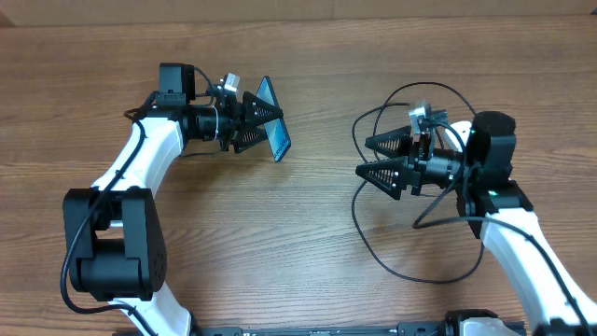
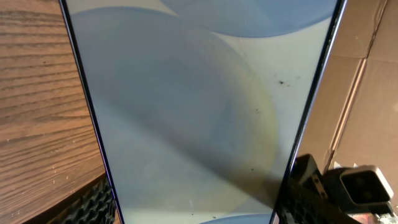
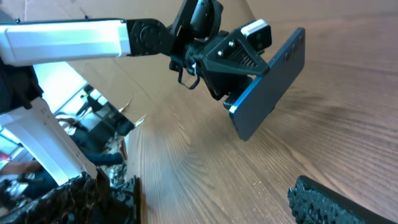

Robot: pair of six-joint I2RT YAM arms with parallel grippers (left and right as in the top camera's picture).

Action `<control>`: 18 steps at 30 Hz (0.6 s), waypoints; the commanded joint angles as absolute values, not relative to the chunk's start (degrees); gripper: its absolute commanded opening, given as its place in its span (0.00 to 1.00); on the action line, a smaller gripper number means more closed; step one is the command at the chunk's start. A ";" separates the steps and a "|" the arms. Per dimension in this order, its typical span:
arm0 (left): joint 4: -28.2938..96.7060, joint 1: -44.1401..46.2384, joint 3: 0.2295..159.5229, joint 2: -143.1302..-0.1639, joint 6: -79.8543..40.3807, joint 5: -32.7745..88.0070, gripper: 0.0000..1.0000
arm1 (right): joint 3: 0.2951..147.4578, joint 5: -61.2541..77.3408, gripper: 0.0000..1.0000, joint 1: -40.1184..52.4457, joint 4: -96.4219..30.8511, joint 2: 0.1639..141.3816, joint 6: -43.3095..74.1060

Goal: Plug charger to phone and switch on socket
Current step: 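Move the right gripper toward the phone held by the left gripper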

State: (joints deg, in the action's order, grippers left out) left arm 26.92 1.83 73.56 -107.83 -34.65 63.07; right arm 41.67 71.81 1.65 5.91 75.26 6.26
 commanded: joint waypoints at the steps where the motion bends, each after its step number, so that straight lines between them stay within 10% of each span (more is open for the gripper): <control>1: 26.28 1.41 75.09 -108.12 -36.27 66.57 0.68 | 42.76 72.71 1.00 2.15 13.63 77.73 6.90; 18: 24.56 1.39 75.09 -108.12 -38.83 67.18 0.68 | 53.84 -4.91 1.00 33.15 -22.11 77.67 25.91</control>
